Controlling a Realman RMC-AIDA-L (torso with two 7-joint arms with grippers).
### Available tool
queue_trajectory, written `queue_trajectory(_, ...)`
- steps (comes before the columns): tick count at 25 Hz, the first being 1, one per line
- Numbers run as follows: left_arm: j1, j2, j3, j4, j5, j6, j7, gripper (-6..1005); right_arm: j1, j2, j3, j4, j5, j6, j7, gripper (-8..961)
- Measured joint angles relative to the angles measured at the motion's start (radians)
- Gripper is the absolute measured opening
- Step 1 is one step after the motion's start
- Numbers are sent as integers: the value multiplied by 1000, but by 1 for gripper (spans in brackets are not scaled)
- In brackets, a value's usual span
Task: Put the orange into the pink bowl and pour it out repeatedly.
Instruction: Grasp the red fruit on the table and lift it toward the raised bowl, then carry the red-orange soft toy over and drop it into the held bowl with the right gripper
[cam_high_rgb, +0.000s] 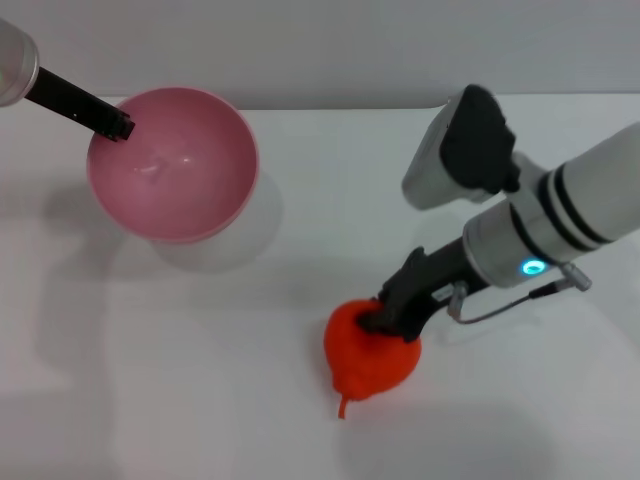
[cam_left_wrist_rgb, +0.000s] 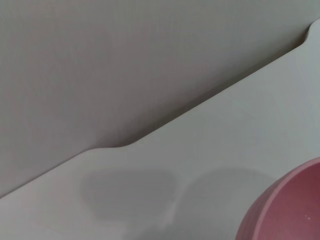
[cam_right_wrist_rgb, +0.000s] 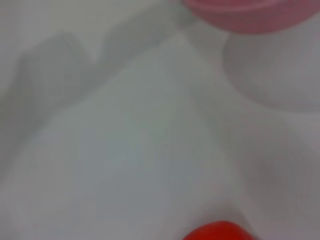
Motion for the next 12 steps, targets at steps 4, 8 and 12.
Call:
queue_trajectory(4,-1,-1,0,0,0,0,2,45,-45,-4,101,-88,-12,-6,2,113)
queue_trajectory(8,0,-1,0,0,0,0,4,45,-107,-5,272,-209,-20,-25,2,90)
queue_trajectory(12,3,-4,0,0,-1,1,5,45,-166,-1,402,-352,-17,-39,0,69)
